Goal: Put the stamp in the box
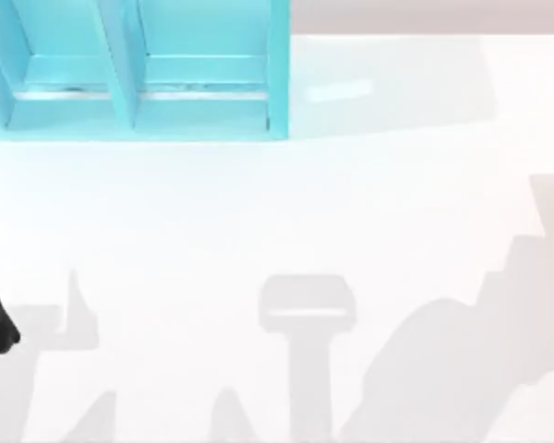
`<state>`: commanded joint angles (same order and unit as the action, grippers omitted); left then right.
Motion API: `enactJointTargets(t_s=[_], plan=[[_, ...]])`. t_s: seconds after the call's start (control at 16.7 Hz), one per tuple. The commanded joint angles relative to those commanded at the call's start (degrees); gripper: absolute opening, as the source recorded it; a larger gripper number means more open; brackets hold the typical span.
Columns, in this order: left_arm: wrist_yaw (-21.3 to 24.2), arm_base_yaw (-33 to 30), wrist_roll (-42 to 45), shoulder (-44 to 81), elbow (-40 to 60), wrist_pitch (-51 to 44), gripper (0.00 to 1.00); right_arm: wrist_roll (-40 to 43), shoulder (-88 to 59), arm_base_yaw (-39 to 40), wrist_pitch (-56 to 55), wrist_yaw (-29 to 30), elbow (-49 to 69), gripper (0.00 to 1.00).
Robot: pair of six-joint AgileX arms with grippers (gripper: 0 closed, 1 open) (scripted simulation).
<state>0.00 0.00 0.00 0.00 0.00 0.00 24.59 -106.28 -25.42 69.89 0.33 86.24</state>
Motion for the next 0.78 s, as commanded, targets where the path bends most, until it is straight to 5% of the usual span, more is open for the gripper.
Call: enactJointTargets(t_s=[0.54, 0.78], plan=[[0.00, 0.00, 0.00, 0.00, 0.00, 0.00, 1.00, 0.00, 0.00, 0.00, 0.00, 0.00, 0.00, 0.98], [0.00, 0.00, 0.00, 0.00, 0.00, 0.00, 1.00, 0.00, 0.00, 0.00, 0.00, 0.00, 0.00, 1.00]])
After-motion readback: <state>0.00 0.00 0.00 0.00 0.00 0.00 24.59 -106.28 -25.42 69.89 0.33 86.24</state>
